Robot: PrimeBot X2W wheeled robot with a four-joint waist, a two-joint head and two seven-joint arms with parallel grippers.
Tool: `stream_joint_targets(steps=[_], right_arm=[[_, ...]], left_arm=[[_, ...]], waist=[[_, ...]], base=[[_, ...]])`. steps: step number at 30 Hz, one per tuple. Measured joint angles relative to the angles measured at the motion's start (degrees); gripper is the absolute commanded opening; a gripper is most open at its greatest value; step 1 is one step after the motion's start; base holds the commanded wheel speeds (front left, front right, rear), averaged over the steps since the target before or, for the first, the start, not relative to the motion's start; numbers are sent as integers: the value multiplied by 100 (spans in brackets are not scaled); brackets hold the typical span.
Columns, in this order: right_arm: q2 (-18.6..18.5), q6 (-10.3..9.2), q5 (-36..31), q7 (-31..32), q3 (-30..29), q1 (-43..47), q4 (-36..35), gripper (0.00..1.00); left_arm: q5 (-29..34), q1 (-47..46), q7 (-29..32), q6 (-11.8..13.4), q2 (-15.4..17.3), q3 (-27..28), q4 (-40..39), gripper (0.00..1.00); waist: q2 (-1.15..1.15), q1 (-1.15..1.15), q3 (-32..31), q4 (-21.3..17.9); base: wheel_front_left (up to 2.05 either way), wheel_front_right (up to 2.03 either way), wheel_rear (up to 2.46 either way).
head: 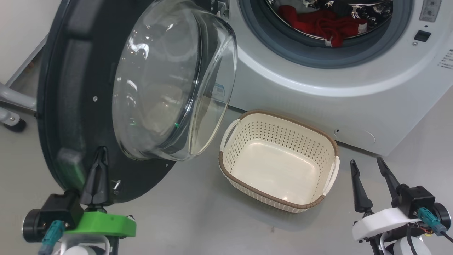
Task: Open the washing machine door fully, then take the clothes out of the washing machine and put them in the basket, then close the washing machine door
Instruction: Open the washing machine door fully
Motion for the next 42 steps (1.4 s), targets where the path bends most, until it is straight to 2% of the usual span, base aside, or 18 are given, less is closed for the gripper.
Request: stream_joint_targets(steps=[17, 25, 32, 42], right_arm=[[-49, 44, -14, 0, -16, -137, 2, 100], [-68, 47, -20, 0, -62, -142, 12, 100], [-67, 49, -27, 0, -62, -179, 21, 100], [-66, 93, -49, 0, -88, -229, 73, 100]], left_arm=[[-233, -648, -101, 2, -16, 1191, 850, 0], [-427, -1059, -132, 44, 62, 1438, 1313, 0], [-476, -1351, -151, 45, 254, 1701, 1723, 0], [-476, -1466, -234, 47, 257, 1684, 2028, 0]], waist=[[0, 0, 208, -193], [0, 0, 271, -250], [0, 0, 302, -291], [0, 0, 248, -326]], base=[[0, 0, 0], [0, 0, 0], [0, 0, 0], [0, 0, 0]])
